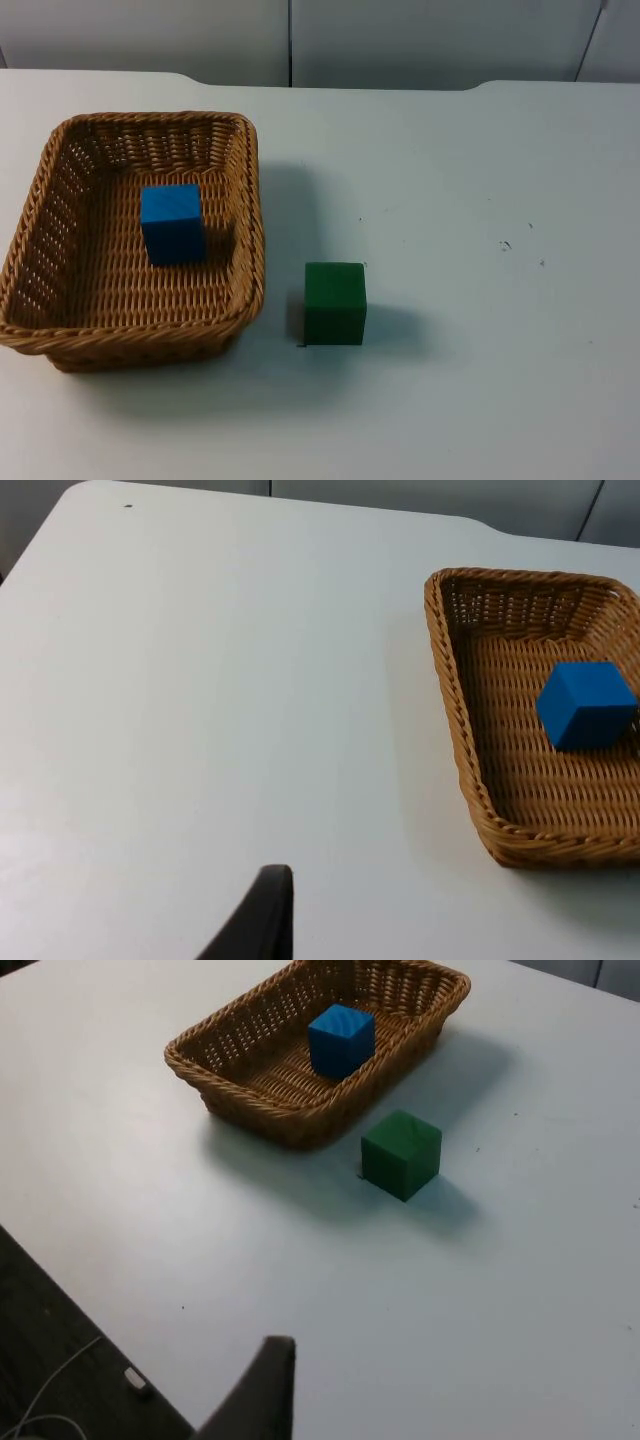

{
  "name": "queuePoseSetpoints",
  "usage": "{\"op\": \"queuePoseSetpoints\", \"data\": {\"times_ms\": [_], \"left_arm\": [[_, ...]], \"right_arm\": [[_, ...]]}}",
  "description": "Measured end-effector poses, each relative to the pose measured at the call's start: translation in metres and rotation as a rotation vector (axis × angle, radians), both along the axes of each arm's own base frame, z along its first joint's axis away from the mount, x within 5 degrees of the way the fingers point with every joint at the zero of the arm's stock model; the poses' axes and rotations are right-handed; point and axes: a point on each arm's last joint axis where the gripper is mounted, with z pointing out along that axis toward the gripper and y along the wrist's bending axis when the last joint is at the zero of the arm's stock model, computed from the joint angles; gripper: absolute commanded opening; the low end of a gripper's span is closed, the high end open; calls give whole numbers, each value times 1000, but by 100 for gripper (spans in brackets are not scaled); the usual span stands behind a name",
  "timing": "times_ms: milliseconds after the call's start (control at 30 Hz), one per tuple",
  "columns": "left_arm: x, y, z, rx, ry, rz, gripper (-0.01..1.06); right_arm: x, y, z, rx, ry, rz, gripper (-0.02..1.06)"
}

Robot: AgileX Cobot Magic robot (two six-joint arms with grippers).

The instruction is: Pick up the basket with the left hand and place the blue cube into the basket with the right hand.

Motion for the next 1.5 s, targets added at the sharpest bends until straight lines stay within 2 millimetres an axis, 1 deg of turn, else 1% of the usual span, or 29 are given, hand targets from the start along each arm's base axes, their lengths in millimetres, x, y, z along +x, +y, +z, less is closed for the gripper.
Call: {"op": "queuePoseSetpoints", "data": {"times_ms": [600,833,1000,1500], "left_arm": [[0,0,0,0,0,0,105],[0,0,0,0,0,0,105],[0,0,0,0,0,0,105],[0,0,0,0,0,0,105]], "right_arm": [[0,0,0,-7,-7,-2,104],[4,-4,0,-4,-8,-66,104],[4,-5,0,-2,-7,-77,104],[3,-3,0,-17,-18,-45,104]]}}
